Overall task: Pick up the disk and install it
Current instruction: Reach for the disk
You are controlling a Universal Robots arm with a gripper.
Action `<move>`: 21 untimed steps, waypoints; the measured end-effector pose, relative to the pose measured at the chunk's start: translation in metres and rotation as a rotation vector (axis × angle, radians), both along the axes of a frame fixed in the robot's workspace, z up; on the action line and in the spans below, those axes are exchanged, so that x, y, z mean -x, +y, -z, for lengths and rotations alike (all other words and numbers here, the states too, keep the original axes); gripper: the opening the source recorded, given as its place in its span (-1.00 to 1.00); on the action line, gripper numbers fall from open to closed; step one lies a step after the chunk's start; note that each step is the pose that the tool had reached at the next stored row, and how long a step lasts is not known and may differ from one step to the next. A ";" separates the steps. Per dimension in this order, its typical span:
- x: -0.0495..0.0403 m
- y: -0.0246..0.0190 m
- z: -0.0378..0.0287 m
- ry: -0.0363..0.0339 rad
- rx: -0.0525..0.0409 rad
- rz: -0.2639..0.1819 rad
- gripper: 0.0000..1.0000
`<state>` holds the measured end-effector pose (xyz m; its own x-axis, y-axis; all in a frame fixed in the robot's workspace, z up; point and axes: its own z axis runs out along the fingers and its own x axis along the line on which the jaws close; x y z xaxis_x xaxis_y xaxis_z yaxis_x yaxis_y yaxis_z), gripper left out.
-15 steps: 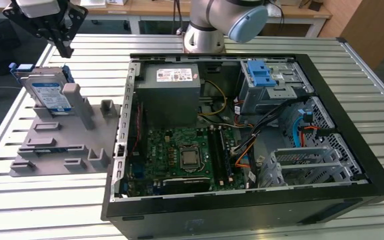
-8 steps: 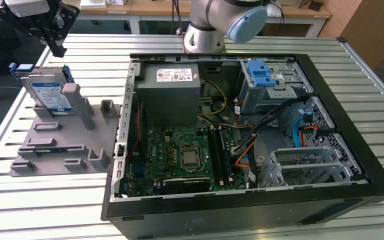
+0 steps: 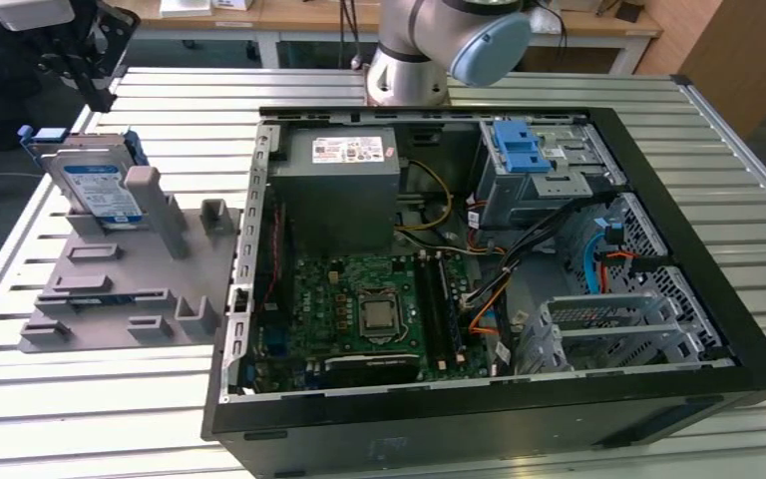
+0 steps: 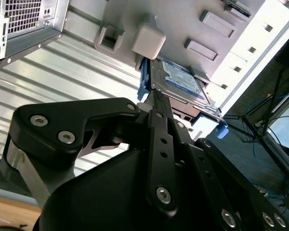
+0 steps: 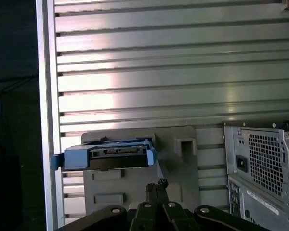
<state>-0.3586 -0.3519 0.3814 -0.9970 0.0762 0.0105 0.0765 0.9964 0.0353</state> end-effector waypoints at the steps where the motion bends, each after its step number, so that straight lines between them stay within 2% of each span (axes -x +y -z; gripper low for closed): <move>1: 0.0021 0.0005 0.0001 0.0000 0.0000 0.000 -0.79; 21: 0.0453 0.0097 0.0021 0.0001 0.0000 0.000 -0.79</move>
<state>-0.4039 -0.3422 0.3793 -0.9970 0.0762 0.0106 0.0765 0.9964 0.0352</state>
